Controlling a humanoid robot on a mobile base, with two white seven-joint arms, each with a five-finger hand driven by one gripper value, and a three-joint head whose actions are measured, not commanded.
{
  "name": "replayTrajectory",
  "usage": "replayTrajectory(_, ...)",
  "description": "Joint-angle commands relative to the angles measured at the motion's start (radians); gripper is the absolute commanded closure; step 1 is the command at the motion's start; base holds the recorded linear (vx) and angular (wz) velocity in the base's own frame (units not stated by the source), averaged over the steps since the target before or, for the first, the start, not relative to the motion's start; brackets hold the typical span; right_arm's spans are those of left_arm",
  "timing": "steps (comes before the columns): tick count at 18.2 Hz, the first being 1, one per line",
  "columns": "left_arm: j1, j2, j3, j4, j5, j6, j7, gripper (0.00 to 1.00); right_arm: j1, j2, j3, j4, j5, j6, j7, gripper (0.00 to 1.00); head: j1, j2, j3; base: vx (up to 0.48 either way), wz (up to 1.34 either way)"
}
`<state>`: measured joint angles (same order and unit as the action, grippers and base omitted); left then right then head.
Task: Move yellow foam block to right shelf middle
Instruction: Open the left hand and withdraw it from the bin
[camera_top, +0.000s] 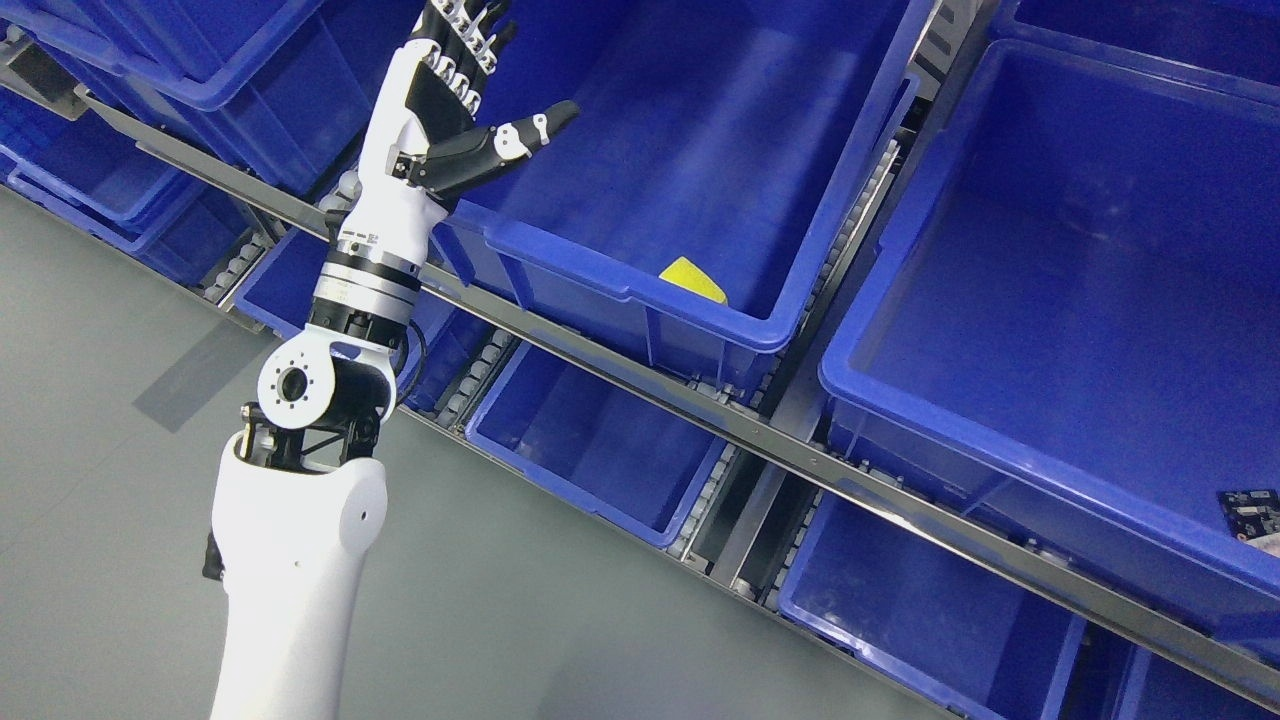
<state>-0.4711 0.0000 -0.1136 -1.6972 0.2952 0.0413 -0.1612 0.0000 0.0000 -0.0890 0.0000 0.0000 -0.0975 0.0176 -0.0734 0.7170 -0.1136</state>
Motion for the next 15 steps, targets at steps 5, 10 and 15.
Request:
replayTrajectory(5, 0.002, 0.017, 0.011, -0.024, -0.001, 0.006, 0.002, 0.00, -0.002, -0.017, 0.000, -0.017, 0.000, 0.001, 0.001, 0.00, 0.0000, 0.000, 0.000, 0.000, 0.00)
replayTrajectory(10, 0.000, 0.017, 0.009, -0.024, -0.001, 0.006, 0.000, 0.00, -0.002, -0.017, 0.000, -0.017, 0.000, 0.001, 0.001, 0.00, 0.0000, 0.000, 0.000, 0.000, 0.00)
replayTrajectory(15, 0.000, 0.017, 0.009, -0.022, -0.001, 0.006, -0.001, 0.00, -0.002, -0.017, 0.000, -0.017, 0.000, 0.001, 0.001, 0.00, 0.0000, 0.000, 0.000, 0.000, 0.00)
